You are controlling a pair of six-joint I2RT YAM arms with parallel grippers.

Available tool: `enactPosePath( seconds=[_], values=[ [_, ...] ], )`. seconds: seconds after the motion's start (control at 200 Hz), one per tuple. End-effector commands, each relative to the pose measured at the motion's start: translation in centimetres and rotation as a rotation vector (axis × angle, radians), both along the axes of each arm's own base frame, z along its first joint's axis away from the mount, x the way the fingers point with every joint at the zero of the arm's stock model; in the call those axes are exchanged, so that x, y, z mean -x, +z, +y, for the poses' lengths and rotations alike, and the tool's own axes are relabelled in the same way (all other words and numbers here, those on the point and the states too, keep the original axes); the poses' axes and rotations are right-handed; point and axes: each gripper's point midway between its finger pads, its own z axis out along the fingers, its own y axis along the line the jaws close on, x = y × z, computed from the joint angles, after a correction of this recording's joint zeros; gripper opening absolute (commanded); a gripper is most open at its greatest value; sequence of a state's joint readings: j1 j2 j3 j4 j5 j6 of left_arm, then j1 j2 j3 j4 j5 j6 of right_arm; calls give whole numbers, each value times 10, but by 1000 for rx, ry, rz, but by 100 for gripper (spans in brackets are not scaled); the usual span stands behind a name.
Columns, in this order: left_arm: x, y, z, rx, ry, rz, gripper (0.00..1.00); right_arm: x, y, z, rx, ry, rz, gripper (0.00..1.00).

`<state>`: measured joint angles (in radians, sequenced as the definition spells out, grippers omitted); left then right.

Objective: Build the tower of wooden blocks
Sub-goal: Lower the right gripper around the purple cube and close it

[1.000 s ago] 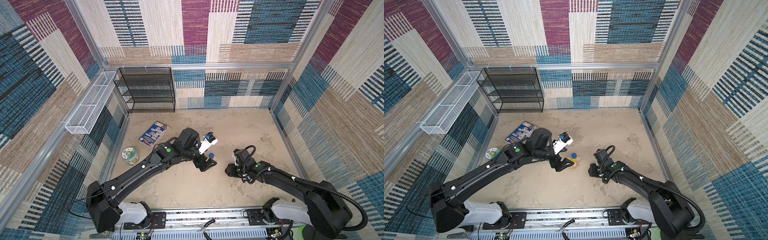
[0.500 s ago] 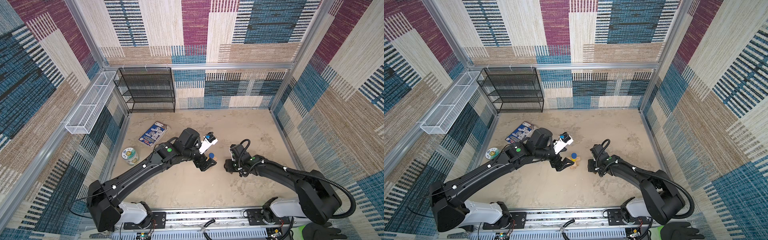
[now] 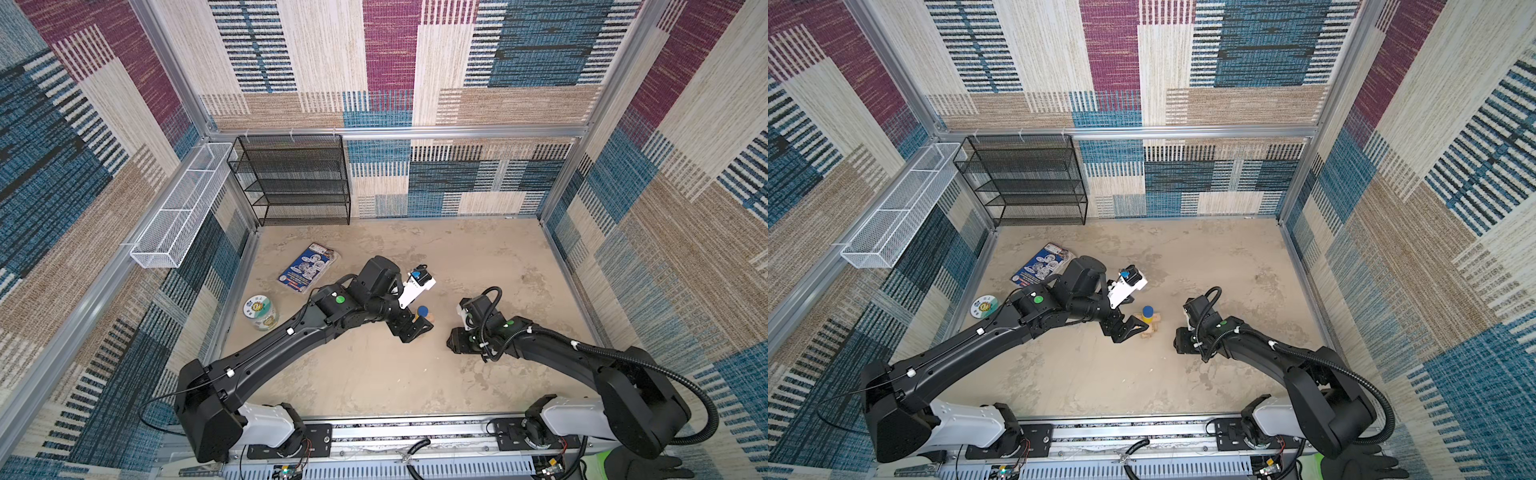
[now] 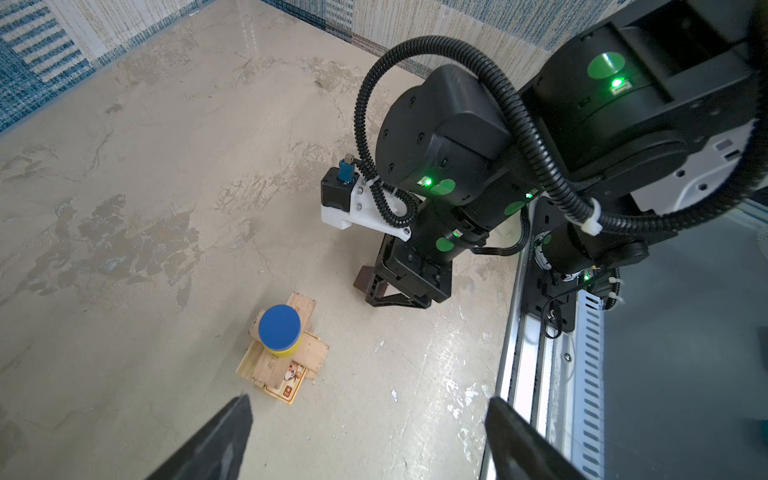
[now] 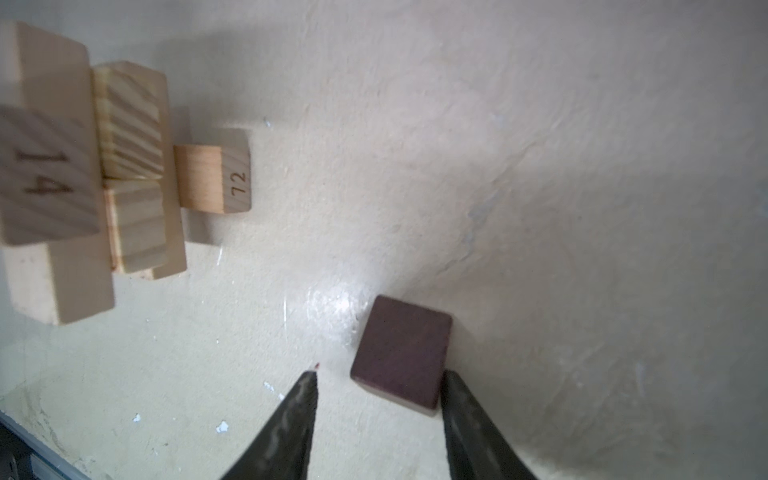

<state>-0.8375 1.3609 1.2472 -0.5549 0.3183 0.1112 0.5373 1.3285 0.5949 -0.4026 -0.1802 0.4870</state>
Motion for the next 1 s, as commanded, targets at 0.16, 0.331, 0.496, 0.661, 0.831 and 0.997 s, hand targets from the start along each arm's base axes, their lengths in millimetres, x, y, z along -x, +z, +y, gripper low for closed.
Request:
enactPosePath(
  seconds=[0.16,0.331,0.496,0.661,0.831,0.997],
  values=[
    [0,3,0,-3,-10,-11,92,-3,-6,-1,36,-29,51,50],
    [0,3,1,-2,-10,-12,92,-6,-5,-8,75,-76,50,48],
    [0,3,1,-4,-9,-11,92,-6,-6,-14,107,-94,57,48],
    [1,3,1,-6,-11,-10,92,-8,-5,-16,125,-98,50,46],
    [0,2,1,-7,-8,-9,92,-10,-3,-19,153,-88,47,40],
    [0,1,1,-11,-9,-5,93,-13,0,-25,201,-78,35,40]
  ],
)
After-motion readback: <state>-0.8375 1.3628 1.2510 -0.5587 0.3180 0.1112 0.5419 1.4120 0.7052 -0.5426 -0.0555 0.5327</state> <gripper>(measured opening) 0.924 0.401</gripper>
